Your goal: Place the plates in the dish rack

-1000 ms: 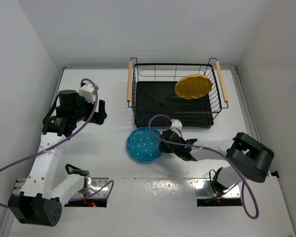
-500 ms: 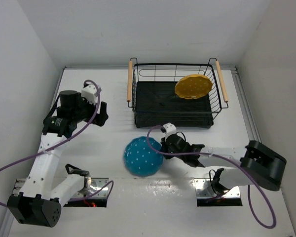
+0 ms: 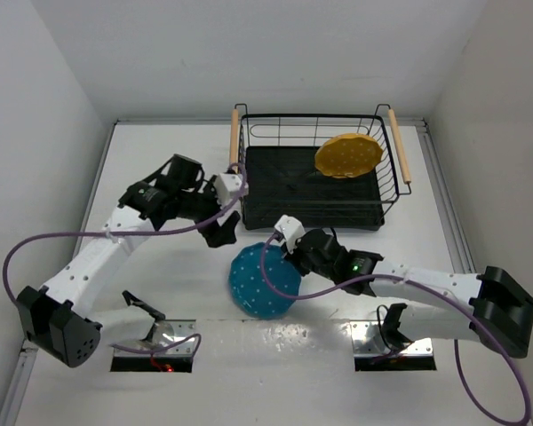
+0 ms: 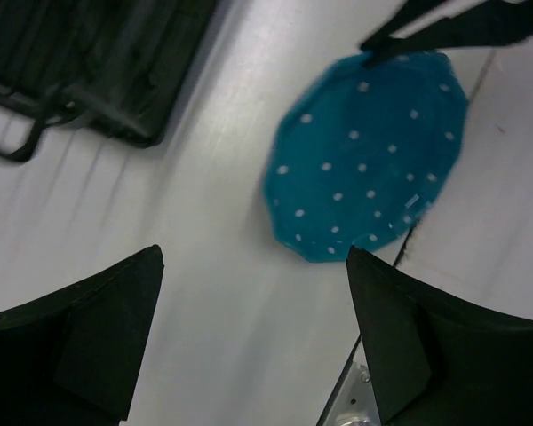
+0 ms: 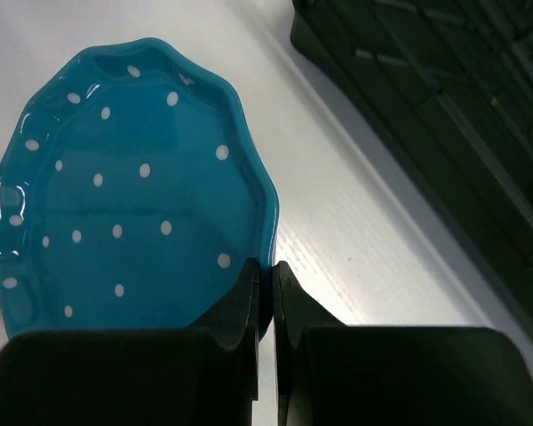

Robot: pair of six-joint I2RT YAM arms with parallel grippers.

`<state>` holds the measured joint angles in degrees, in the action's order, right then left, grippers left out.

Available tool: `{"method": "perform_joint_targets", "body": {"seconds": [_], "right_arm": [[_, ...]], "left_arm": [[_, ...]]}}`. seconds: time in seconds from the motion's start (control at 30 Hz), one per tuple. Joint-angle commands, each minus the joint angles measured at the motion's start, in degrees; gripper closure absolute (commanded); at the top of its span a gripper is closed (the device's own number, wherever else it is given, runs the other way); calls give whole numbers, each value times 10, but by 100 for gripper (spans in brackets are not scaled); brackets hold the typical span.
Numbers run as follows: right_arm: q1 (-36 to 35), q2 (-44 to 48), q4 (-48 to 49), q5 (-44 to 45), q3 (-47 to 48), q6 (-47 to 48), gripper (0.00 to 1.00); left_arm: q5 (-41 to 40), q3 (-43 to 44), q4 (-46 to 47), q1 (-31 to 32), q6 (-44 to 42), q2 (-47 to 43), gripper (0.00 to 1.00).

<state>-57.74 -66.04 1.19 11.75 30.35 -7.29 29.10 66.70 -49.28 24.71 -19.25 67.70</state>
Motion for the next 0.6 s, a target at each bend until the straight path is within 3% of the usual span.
{"method": "perform_joint_targets", "body": {"seconds": [0.0, 0.57], "right_arm": [[0, 14, 65, 9, 46, 66, 100], [-26, 83, 179, 13, -18, 100, 100]], "left_arm": [[46, 33, -33, 53, -80, 13, 9], [110, -17, 53, 89, -179, 141, 7]]}}
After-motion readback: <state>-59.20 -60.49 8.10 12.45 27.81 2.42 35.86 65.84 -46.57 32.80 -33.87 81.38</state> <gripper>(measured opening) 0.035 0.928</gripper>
